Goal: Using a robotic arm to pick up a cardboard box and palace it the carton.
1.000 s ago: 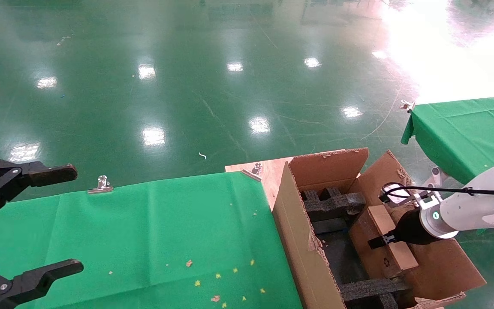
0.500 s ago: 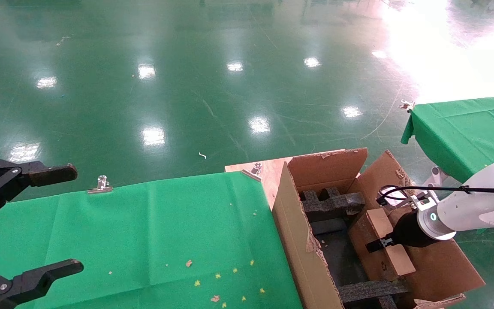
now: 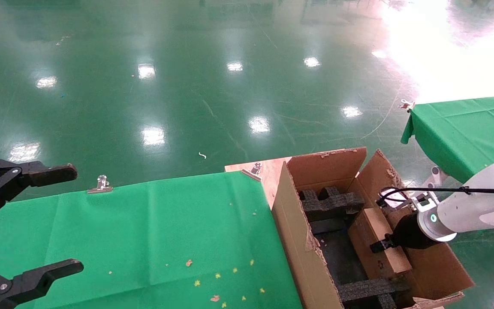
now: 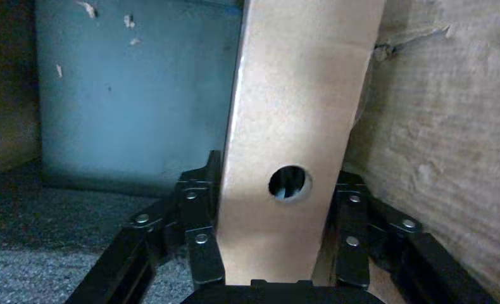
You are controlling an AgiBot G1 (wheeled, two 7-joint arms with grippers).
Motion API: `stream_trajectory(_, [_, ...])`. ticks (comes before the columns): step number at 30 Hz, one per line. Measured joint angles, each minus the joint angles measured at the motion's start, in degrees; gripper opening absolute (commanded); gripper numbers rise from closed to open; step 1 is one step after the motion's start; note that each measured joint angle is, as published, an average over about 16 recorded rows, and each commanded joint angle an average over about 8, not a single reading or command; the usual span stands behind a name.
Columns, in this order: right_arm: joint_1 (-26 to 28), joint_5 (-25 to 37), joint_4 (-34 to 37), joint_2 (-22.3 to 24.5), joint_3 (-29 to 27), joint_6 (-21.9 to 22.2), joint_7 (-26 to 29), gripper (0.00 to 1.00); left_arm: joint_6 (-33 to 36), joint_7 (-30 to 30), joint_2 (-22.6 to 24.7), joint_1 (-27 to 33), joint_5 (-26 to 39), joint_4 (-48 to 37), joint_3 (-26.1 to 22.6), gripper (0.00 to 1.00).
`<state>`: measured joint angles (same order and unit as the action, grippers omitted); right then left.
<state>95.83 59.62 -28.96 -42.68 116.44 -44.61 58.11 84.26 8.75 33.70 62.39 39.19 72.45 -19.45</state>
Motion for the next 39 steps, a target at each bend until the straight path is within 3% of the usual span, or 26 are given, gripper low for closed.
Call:
stream_trajectory(20, [5.6, 1.2, -5.5, 2.9, -0.8, 2.5, -0.1, 1.00, 0.0, 0.0, 0.0, 0.0, 0.0, 0.0, 0.0, 1.00])
stream_trajectory(26, [10.0, 0.8, -12.6, 6.3, -2.8, 5.0, -1.4, 1.00, 0.0, 0.0, 0.0, 0.0, 0.0, 0.0, 0.0, 1.00])
stream_trajectory(39, [17.7, -3.6, -34.8, 16.7, -9.2, 8.2, -6.5, 1.00, 0.0, 0.0, 0.0, 0.0, 0.0, 0.0, 0.0, 1.00])
